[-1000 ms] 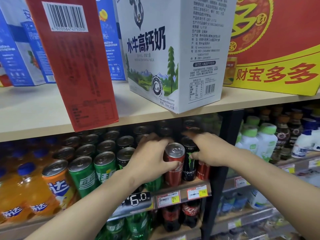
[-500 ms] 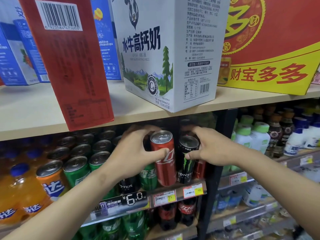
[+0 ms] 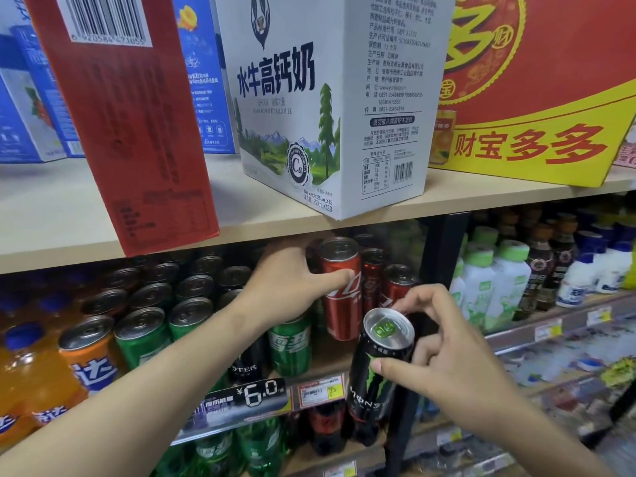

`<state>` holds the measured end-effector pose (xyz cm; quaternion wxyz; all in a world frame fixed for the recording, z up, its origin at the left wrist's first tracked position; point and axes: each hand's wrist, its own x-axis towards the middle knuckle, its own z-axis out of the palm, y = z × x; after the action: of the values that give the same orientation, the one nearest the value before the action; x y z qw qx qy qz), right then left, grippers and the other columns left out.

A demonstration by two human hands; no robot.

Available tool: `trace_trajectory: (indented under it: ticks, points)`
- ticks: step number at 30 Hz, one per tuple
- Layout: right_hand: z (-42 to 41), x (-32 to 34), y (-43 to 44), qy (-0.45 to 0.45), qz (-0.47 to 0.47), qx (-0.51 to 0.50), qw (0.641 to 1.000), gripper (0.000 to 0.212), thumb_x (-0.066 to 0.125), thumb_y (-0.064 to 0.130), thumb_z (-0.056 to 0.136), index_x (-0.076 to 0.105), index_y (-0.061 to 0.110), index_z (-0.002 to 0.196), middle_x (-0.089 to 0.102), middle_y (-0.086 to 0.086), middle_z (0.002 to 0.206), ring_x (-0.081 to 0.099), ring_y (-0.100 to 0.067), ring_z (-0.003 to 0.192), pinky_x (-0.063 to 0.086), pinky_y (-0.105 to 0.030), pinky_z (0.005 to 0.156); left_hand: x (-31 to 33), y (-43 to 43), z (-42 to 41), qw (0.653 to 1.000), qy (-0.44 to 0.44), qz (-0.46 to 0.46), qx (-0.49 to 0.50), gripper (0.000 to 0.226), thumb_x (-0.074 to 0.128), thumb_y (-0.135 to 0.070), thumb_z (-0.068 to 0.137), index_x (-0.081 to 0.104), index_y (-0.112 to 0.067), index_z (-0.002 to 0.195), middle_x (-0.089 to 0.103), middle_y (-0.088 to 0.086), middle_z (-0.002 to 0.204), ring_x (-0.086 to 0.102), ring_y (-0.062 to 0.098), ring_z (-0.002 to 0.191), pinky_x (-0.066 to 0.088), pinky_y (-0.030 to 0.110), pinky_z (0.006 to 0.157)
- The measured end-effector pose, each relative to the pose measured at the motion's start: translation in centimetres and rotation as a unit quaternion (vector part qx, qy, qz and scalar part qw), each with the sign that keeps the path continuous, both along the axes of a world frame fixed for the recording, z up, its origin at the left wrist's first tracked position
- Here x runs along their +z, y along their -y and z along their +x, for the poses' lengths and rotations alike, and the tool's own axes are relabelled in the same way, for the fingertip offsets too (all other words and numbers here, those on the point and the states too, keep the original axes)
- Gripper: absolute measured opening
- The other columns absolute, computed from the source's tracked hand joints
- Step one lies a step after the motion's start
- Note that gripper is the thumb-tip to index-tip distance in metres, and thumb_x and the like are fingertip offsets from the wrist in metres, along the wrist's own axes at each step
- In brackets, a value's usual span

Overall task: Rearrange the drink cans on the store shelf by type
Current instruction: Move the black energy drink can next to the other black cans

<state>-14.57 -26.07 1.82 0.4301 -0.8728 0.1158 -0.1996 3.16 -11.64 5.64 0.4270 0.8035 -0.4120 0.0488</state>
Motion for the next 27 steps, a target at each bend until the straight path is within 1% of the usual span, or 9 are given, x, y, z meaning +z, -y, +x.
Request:
trace_trajectory:
  ticks: [2,5,9,11,14,16,20,24,27]
  points:
    - [-0.6,-0.2,-0.5,-0.004,0.011,-0.009,1.0,0.056,0.09,0.033,0.063,0.044,0.047,0.091,0.072,-0.005,0.096,0.057,-0.028,0.046,0.054,-0.049,0.058,-0.4,1.3,0.4,1.0,0.022,0.018,-0.001,0.034,0.077,-0.044,0.069,0.066,-0.033,0.1,0.073,-0.014,0.096,0.066,0.004,0.089,0.053,0.03,0.082]
    - [-1.2,-0.3,-1.1,-0.013,0.022,-0.019,0.999,0.055,0.089,0.037,0.06,0.043,0.049,0.088,0.075,-0.016,0.089,0.06,-0.032,0.048,0.055,-0.052,0.063,-1.1,2.8,0.9,0.999,0.028,0.03,-0.008,0.035,0.078,-0.041,0.068,0.066,-0.031,0.099,0.072,-0.012,0.095,0.066,0.004,0.087,0.055,0.03,0.077]
    - [-1.4,-0.6,-1.1,-0.016,0.019,-0.031,0.999,0.055,0.086,0.046,0.056,0.042,0.05,0.089,0.075,-0.015,0.09,0.061,-0.025,0.047,0.055,-0.052,0.066,-1.9,4.1,1.4,0.998,0.027,0.052,-0.017,0.038,0.078,-0.045,0.067,0.066,-0.031,0.1,0.071,-0.013,0.097,0.065,0.002,0.088,0.054,0.024,0.076]
    - [-1.4,-0.7,-1.0,-0.016,0.018,-0.036,0.999,0.054,0.085,0.047,0.056,0.042,0.05,0.089,0.075,-0.015,0.09,0.061,-0.022,0.048,0.055,-0.053,0.067,-2.3,4.7,1.4,0.998,0.032,0.056,-0.021,0.039,0.079,-0.044,0.066,0.067,-0.03,0.1,0.071,-0.012,0.096,0.065,0.004,0.087,0.054,0.024,0.075]
    - [-1.4,-0.7,-0.9,-0.014,0.017,-0.039,0.999,0.054,0.086,0.044,0.058,0.042,0.05,0.089,0.073,-0.017,0.088,0.061,-0.024,0.048,0.055,-0.056,0.067,-2.6,5.2,1.2,0.997,0.038,0.061,-0.02,0.04,0.081,-0.039,0.066,0.068,-0.026,0.101,0.07,-0.01,0.096,0.063,0.007,0.09,0.05,0.022,0.079]
    - [-1.5,-0.7,-0.9,-0.011,0.02,-0.042,0.999,0.054,0.086,0.045,0.057,0.043,0.049,0.089,0.073,-0.019,0.089,0.061,-0.026,0.048,0.054,-0.057,0.066,-2.8,5.3,1.3,0.997,0.041,0.069,-0.019,0.041,0.082,-0.039,0.066,0.068,-0.025,0.103,0.07,-0.007,0.097,0.063,0.009,0.09,0.05,0.023,0.08]
    - [-1.7,-0.7,-1.1,-0.014,0.019,-0.044,0.999,0.055,0.086,0.047,0.056,0.042,0.049,0.088,0.074,-0.019,0.089,0.06,-0.026,0.047,0.054,-0.057,0.066,-3.7,5.5,1.7,0.995,0.028,0.088,-0.022,0.04,0.08,-0.041,0.063,0.068,-0.027,0.099,0.072,-0.009,0.095,0.065,0.006,0.087,0.051,0.021,0.075]
    - [-1.8,-0.7,-1.0,-0.011,0.019,-0.048,0.999,0.054,0.087,0.046,0.056,0.043,0.048,0.088,0.074,-0.017,0.089,0.06,-0.024,0.047,0.054,-0.055,0.064,-4.3,5.5,2.2,0.995,0.002,0.096,-0.022,0.036,0.078,-0.043,0.063,0.068,-0.028,0.094,0.072,-0.011,0.091,0.065,0.002,0.083,0.054,0.025,0.074]
    - [-1.7,-0.6,-1.0,-0.012,0.013,-0.046,0.999,0.054,0.087,0.044,0.059,0.042,0.048,0.088,0.074,-0.015,0.088,0.061,-0.025,0.048,0.054,-0.053,0.064,-4.2,5.6,2.3,0.994,0.005,0.103,-0.019,0.038,0.079,-0.045,0.063,0.068,-0.029,0.096,0.072,-0.011,0.094,0.065,0.005,0.086,0.054,0.025,0.076]
